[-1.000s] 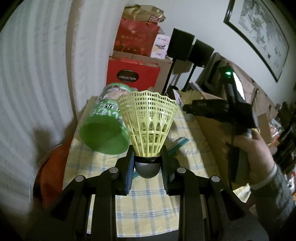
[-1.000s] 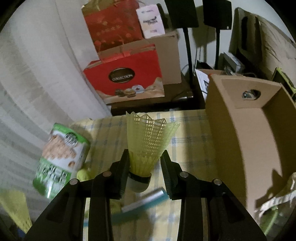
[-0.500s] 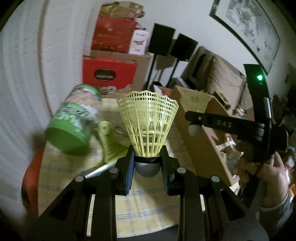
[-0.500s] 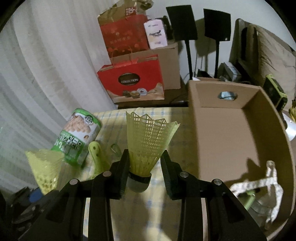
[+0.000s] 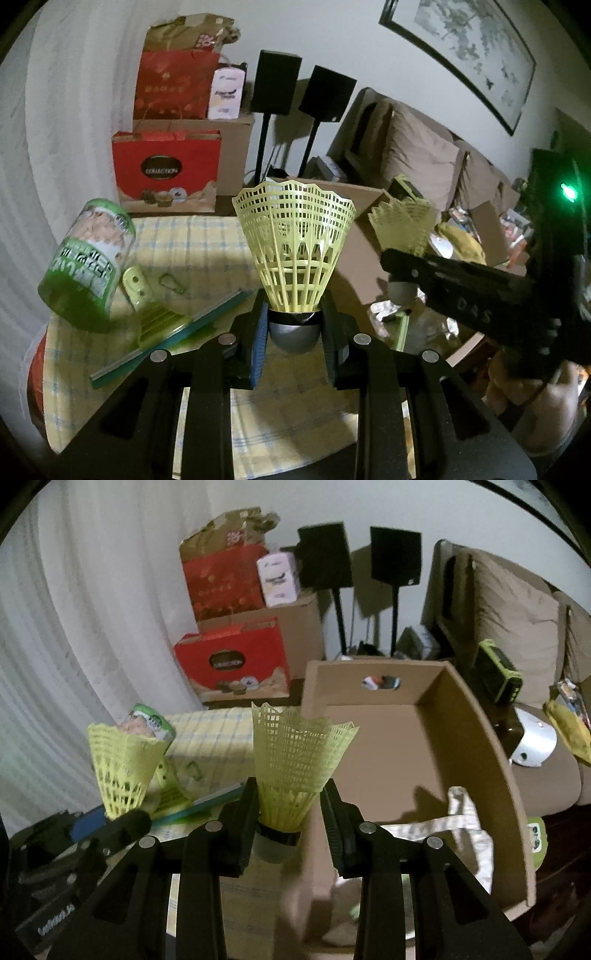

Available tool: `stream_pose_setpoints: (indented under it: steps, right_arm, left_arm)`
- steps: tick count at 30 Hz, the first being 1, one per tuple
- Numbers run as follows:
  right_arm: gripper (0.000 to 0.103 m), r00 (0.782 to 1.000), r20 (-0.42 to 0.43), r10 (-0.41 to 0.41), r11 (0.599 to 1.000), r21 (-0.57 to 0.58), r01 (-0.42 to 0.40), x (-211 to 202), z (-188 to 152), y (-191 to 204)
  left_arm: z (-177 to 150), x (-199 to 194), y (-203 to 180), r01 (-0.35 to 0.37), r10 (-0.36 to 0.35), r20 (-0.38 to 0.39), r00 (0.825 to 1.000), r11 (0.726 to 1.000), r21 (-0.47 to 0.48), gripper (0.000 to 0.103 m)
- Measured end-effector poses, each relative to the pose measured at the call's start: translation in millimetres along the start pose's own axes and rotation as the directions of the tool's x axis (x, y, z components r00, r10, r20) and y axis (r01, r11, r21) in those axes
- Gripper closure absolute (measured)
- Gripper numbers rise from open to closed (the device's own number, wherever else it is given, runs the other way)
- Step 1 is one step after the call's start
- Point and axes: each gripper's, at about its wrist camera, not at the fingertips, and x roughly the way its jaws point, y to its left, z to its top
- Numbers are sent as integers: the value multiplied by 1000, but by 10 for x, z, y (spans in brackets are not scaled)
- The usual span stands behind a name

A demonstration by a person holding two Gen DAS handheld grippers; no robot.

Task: Organize objects
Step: 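Carry both shuttlecocks over the box and release them inside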

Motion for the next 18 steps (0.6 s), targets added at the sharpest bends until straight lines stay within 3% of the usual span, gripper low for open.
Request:
stream_pose_setpoints:
  steps: [10,18]
  right_arm:
    - [70,996,59,-59,998,-8,60,-284,-135,-254]
    - [70,996,42,-85,996,29,84,-348,-223,-584]
  left_arm:
    - [94,129,-336,-25,24,11,1000,999,37,79]
    - [97,357,-681,9,-8,-23,1000,998,62,79]
